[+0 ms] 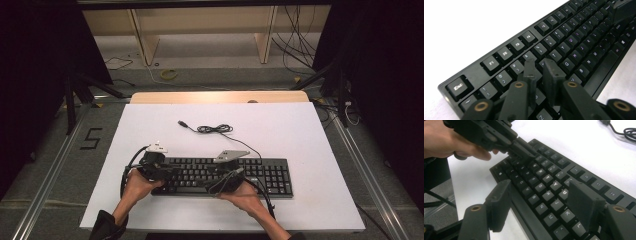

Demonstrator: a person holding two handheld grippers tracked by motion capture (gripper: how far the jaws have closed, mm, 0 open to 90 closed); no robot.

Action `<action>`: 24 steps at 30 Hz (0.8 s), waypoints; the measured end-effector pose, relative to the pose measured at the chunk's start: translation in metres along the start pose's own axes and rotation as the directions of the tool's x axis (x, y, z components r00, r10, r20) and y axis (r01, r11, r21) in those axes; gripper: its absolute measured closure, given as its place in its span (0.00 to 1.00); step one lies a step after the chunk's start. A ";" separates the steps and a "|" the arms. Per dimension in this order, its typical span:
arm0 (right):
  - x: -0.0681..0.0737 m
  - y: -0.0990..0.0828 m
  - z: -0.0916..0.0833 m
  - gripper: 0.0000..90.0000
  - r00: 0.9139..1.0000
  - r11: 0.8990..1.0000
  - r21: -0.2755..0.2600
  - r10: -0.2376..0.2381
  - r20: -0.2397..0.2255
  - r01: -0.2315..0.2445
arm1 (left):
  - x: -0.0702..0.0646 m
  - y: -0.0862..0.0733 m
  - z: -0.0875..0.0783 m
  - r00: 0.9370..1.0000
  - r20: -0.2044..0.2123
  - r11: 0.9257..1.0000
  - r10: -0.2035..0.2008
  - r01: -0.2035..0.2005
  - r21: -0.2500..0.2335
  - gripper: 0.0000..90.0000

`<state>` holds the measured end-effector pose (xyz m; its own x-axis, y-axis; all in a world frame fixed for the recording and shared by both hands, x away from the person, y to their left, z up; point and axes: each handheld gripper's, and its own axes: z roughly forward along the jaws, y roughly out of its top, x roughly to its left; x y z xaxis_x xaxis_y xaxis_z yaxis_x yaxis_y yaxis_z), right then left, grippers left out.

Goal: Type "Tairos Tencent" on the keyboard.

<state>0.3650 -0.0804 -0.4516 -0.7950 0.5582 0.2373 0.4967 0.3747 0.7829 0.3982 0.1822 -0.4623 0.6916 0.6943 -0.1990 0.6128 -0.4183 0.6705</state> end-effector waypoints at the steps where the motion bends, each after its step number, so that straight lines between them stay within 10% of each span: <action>1: 0.000 0.000 0.000 0.41 1.000 1.000 -0.001 0.001 -0.001 -0.001 | 0.000 0.001 0.001 1.000 -0.001 1.000 0.005 -0.005 0.004 0.91; 24: -0.001 -0.006 -0.004 0.40 1.000 1.000 -0.005 0.013 -0.004 -0.013 | -0.001 0.004 0.014 1.000 -0.017 0.999 0.026 -0.025 0.034 0.99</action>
<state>0.3610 -0.0860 -0.4541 -0.7899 0.5600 0.2498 0.5054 0.3638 0.7824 0.4056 0.1719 -0.4693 0.7007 0.6930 -0.1698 0.6080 -0.4554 0.6504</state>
